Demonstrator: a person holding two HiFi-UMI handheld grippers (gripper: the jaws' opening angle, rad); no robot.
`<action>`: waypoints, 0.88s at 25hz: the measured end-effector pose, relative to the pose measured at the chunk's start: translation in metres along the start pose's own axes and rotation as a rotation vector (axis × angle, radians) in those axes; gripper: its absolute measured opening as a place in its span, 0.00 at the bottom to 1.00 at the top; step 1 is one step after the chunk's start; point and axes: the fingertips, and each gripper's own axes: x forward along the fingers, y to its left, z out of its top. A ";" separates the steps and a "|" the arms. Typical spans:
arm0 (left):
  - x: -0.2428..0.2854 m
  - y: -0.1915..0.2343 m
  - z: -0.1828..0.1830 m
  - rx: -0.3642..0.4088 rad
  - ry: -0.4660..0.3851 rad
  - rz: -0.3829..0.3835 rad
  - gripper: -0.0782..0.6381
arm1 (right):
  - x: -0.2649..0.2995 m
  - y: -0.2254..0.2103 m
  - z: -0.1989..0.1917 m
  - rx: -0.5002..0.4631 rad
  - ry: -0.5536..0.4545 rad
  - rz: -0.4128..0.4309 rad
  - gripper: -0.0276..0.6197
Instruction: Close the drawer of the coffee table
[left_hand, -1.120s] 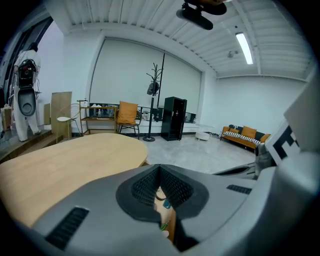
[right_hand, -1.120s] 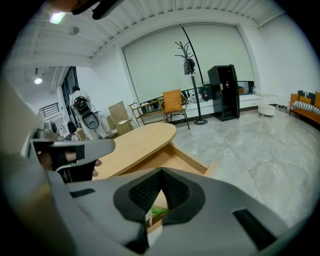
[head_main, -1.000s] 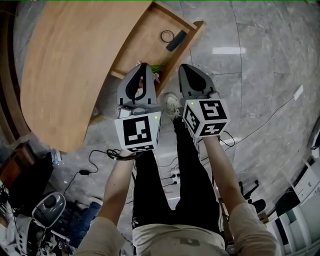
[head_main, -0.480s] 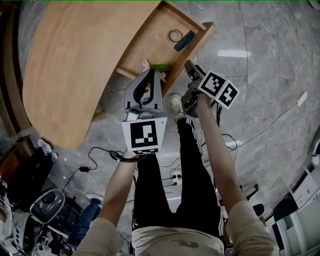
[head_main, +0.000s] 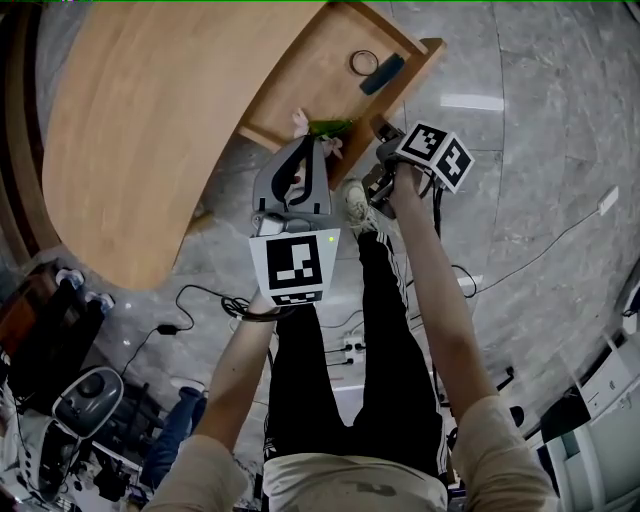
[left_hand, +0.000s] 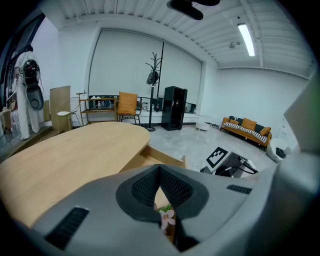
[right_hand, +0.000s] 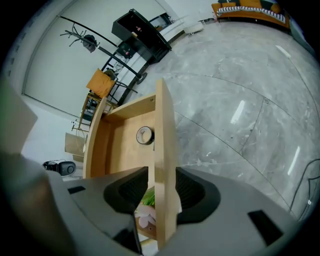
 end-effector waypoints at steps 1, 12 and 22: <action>0.000 0.000 -0.001 0.001 0.001 -0.001 0.12 | 0.002 -0.002 -0.002 0.012 0.006 -0.006 0.32; -0.001 0.012 -0.004 0.002 0.014 0.013 0.12 | 0.003 0.001 -0.005 -0.031 -0.018 -0.063 0.16; 0.004 0.023 -0.003 0.000 0.021 0.018 0.12 | 0.007 0.002 -0.003 -0.116 0.049 -0.071 0.16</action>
